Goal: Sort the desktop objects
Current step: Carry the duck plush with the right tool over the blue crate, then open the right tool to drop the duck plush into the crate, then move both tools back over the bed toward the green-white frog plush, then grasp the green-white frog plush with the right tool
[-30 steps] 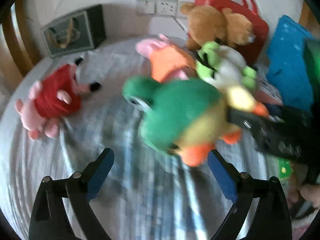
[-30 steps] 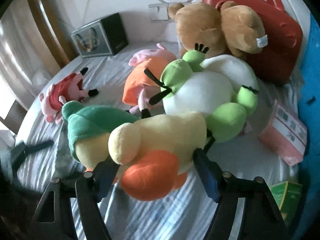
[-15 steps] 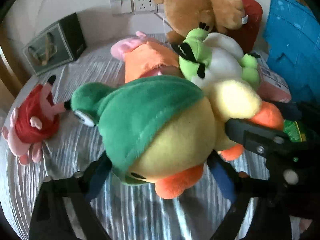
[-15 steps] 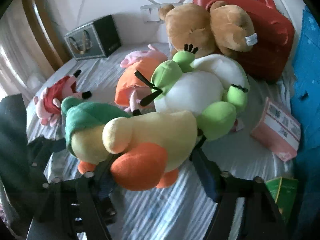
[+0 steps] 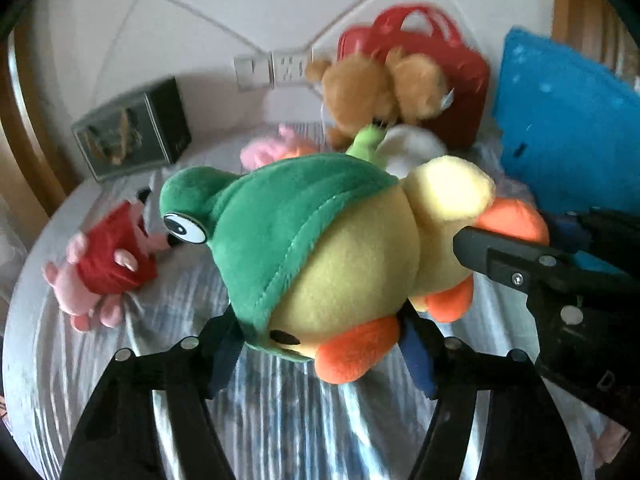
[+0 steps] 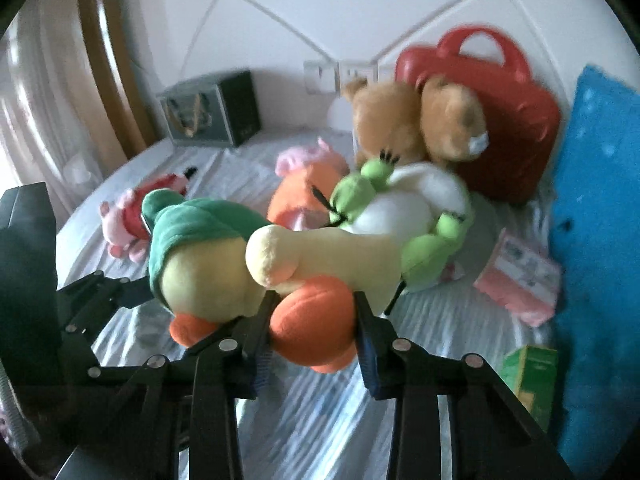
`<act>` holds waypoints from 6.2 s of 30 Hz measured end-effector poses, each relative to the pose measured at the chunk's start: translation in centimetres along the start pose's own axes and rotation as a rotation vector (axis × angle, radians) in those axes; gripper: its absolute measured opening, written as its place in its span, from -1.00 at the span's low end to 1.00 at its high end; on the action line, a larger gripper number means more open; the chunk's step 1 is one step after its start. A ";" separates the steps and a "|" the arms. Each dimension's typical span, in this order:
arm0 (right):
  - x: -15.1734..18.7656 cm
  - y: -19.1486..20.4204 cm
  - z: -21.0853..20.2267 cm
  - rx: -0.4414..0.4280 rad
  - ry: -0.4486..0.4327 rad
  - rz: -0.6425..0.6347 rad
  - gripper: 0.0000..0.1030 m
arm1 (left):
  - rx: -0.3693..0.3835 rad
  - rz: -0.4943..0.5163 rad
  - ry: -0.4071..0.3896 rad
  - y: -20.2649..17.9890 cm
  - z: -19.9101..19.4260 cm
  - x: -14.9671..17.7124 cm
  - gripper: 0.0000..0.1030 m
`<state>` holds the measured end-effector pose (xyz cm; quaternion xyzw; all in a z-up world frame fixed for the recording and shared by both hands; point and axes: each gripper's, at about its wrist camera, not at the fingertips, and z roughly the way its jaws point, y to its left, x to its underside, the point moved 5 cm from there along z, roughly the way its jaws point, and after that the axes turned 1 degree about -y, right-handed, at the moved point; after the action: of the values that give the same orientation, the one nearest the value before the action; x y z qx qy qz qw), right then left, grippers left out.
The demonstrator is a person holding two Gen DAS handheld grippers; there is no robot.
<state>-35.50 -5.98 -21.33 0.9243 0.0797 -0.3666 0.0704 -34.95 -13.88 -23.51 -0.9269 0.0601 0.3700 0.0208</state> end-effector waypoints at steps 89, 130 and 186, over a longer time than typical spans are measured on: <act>3.1 -9.0 -39.7 0.282 -0.572 0.118 1.00 | 0.138 0.000 -0.405 -13.3 -29.3 -3.8 0.84; -1.8 -16.5 7.1 0.157 0.033 0.358 1.00 | 0.073 -0.017 0.240 -5.2 17.9 -3.8 0.84; 1.4 -7.6 14.0 -0.078 0.259 0.284 0.49 | 0.057 0.022 0.267 0.7 11.8 0.7 -0.09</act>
<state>-45.33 -1.08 -32.89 0.9622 -0.0290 -0.2278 0.1465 -42.65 -13.70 -32.54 -0.9661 0.0830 0.2419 0.0347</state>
